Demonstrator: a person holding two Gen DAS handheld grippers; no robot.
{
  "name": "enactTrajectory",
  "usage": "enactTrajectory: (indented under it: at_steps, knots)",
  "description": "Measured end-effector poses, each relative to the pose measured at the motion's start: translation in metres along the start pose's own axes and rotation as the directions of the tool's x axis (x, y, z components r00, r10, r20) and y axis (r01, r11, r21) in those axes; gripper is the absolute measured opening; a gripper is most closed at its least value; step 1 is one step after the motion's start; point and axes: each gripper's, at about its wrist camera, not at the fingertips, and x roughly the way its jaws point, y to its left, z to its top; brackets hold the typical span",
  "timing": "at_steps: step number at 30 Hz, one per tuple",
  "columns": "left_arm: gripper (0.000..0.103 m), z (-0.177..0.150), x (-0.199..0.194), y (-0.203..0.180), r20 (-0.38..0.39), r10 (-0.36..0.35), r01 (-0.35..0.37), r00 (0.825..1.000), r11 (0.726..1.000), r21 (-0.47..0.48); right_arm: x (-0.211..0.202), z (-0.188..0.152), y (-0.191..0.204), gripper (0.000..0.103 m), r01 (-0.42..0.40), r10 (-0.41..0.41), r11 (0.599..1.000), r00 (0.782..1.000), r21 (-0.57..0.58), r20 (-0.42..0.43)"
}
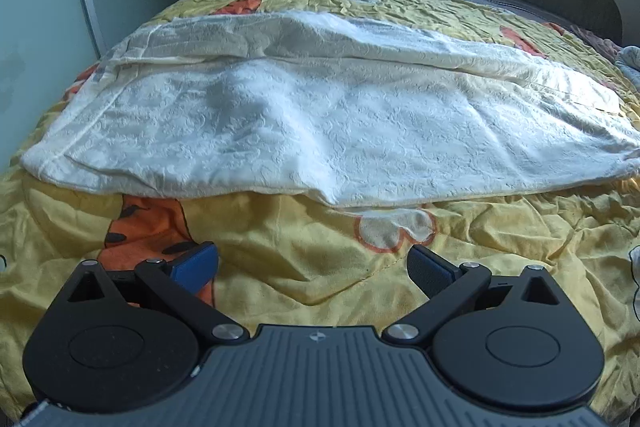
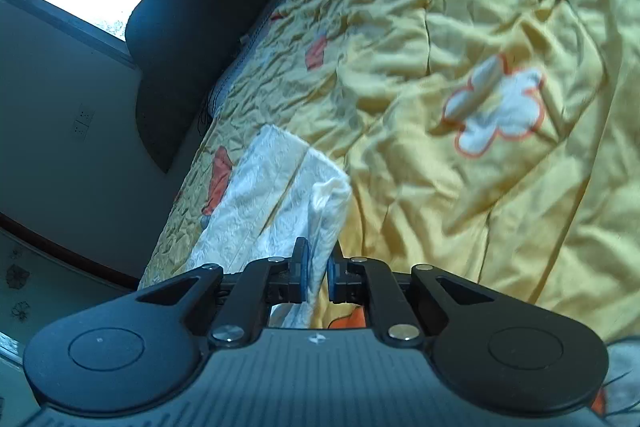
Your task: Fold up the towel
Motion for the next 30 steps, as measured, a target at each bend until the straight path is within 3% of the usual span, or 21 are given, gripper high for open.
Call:
enactTrajectory:
  at_steps: [3,6,9,10,11,13,15,18,21,23,25,26,28,30]
  knots:
    - [0.102,0.001,-0.009,0.006,0.019,-0.049,0.049,0.999,0.999,0.01,0.014,-0.001,-0.021,0.009,0.043,-0.042,0.999,0.997,0.017,-0.067]
    - [0.102,0.008,-0.022,0.011,0.043,-0.08,0.08,0.996,0.997,0.006,0.008,-0.002,-0.024,0.013,0.036,-0.03,0.995,0.997,0.093,-0.069]
    - [0.102,0.027,-0.044,0.023,0.124,-0.082,0.079,0.989,0.996,0.029,-0.011,0.002,-0.027,0.025,0.033,-0.031,0.979,0.999,0.201,-0.013]
    - [0.103,0.037,-0.051,0.031,0.162,-0.065,0.061,0.985,0.998,0.027,-0.019,0.003,-0.025,0.038,0.026,-0.033,0.977,0.999,0.214,0.028]
    - [0.103,0.049,-0.055,0.041,0.195,-0.041,0.039,0.98,0.999,0.017,-0.023,0.006,-0.018,0.069,0.026,-0.039,0.98,0.997,0.199,0.061]
    - [0.103,0.075,-0.056,0.063,0.242,0.004,0.001,0.97,1.0,-0.017,-0.03,0.008,0.006,0.098,0.012,-0.027,0.993,0.992,0.116,0.126]
    - [0.103,0.105,-0.048,0.088,0.257,0.07,-0.051,0.964,0.995,-0.082,-0.023,0.008,0.04,0.098,-0.049,0.048,0.999,0.994,0.007,0.101]
    - [0.103,0.144,-0.024,0.133,0.217,0.139,-0.09,0.966,0.971,-0.222,0.007,-0.002,0.099,0.098,-0.157,0.153,0.979,0.987,-0.13,-0.043]
    - [0.103,0.175,0.005,0.176,0.173,0.113,-0.046,0.978,0.936,-0.348,0.057,-0.023,0.17,0.098,-0.269,0.206,0.93,0.946,-0.252,-0.25]
    - [0.103,0.197,0.03,0.204,0.161,0.025,0.041,0.987,0.92,-0.391,0.095,-0.045,0.213,0.098,-0.373,0.241,0.884,0.88,-0.281,-0.408]
    - [0.102,0.218,0.063,0.231,0.145,-0.077,0.134,0.986,0.888,-0.439,0.135,-0.07,0.253,0.097,-0.459,0.246,0.838,0.8,-0.294,-0.548]
    - [0.103,0.228,0.081,0.244,0.15,-0.149,0.201,0.978,0.869,-0.453,0.149,-0.085,0.275,0.097,-0.487,0.235,0.813,0.776,-0.32,-0.585]
    - [0.103,0.245,0.122,0.266,0.158,-0.273,0.316,0.949,0.813,-0.49,0.176,-0.105,0.302,0.097,-0.504,0.211,0.793,0.754,-0.343,-0.622]
    - [0.103,0.259,0.165,0.29,0.155,-0.345,0.371,0.926,0.748,-0.551,0.192,-0.121,0.319,0.097,-0.55,0.228,0.753,0.732,-0.36,-0.642]
